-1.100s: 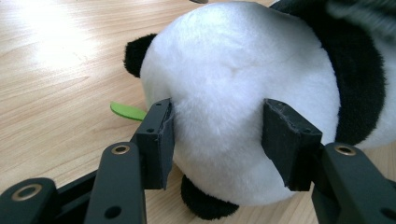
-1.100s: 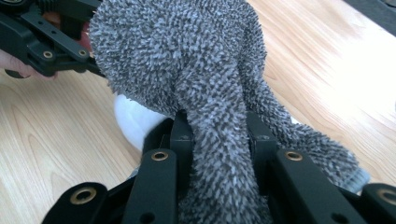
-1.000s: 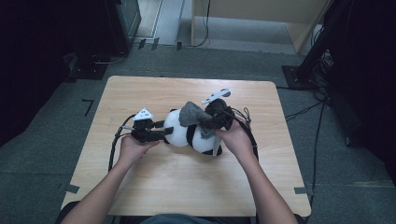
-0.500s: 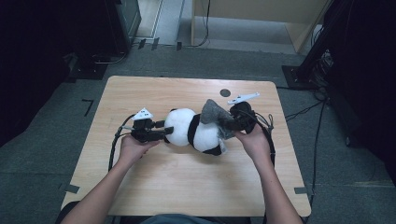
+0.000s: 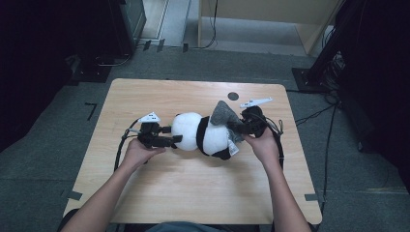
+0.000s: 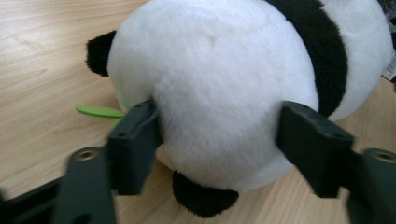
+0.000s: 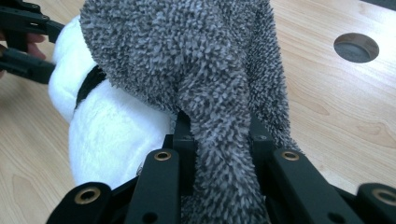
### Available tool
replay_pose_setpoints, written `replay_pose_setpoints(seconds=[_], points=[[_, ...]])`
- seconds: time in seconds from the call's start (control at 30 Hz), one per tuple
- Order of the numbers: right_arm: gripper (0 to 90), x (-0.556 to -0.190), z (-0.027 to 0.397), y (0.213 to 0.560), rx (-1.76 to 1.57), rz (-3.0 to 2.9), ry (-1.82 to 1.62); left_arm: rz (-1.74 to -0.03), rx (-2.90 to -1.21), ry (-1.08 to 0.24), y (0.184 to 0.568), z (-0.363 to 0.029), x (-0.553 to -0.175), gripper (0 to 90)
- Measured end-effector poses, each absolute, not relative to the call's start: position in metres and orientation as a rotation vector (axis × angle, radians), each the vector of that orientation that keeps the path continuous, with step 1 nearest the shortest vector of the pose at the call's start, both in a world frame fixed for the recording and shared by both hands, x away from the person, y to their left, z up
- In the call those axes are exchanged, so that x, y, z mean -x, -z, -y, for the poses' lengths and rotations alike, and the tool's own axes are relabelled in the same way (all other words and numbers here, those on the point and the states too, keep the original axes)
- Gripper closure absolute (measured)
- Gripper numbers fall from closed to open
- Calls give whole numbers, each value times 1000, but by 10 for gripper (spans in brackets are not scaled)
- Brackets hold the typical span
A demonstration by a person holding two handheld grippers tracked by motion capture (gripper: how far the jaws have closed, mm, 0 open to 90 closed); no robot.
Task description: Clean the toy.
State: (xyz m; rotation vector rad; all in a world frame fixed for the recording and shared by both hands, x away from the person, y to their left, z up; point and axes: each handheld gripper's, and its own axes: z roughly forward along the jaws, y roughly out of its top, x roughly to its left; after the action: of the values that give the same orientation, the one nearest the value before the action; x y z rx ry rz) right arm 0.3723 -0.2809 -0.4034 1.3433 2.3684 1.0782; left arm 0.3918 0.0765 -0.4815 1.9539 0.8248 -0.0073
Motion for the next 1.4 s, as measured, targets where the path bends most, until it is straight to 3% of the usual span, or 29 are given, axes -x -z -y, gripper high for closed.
replay_pose_setpoints(seconds=[0.1,0.27,0.5,0.73,1.4], points=[[733,-375,285,406,-1356,-2366,-1088,-837,-1934,62,490,-74,-398,145],[736,-378,284,409,-1359,-2360,-1073,-808,-1910,78,495,-70,-399,131],[732,-374,287,407,-1363,-2317,-1095,-831,-1936,27,489,-69,-392,321],[731,-355,293,387,-1329,-2234,-1214,-837,-1946,17,488,-69,-388,353],[746,-349,303,466,-1524,-2326,-1042,-868,-1958,-1,486,-68,-379,394]])
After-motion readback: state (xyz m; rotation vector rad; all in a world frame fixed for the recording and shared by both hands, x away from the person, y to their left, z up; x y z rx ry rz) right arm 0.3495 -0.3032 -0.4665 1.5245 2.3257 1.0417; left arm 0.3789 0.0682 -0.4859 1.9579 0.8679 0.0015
